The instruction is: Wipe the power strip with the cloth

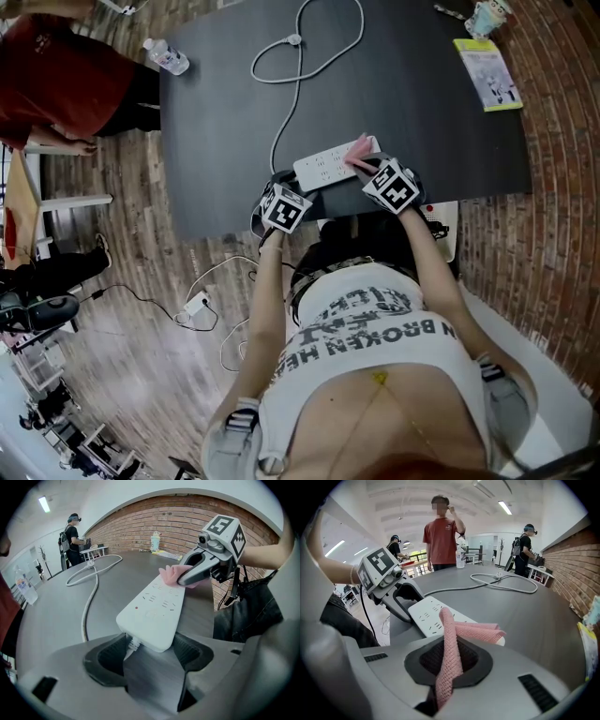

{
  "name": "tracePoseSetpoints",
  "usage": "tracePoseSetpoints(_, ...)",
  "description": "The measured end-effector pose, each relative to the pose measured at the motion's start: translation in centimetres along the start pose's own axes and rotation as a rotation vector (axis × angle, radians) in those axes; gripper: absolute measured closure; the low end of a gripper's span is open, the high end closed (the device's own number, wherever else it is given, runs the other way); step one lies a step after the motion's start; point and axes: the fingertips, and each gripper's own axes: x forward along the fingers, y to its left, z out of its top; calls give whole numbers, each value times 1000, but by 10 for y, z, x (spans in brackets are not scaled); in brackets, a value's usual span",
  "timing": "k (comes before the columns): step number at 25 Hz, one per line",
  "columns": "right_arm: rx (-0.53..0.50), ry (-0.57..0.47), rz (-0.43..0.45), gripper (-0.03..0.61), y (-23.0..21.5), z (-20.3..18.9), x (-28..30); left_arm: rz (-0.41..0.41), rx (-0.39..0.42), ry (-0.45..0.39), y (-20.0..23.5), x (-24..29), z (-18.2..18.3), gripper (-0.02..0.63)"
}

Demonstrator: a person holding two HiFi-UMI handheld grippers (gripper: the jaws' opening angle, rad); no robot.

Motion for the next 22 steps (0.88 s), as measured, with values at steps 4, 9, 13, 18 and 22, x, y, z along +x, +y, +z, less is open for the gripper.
tracePoseSetpoints(4, 3, -6, -6, 561, -1, -2, 1, 7, -1, -6, 1, 1, 0, 316)
tracePoseSetpoints(9, 13, -10, -17, 562, -1, 0, -1, 11, -2, -2, 1, 3, -1, 316)
tracePoseSetpoints(13, 12, -5, -17, 562, 0, 0, -2, 12, 1, -10, 1, 2, 1, 316)
tracePoseSetpoints(18, 8, 0, -43, 561, -4, -4, -5, 15, 0, 1, 1, -3, 1, 316)
tracePoseSetpoints(22, 34, 0, -68, 562, -16, -13, -10, 16, 0, 4, 1, -6, 2, 316)
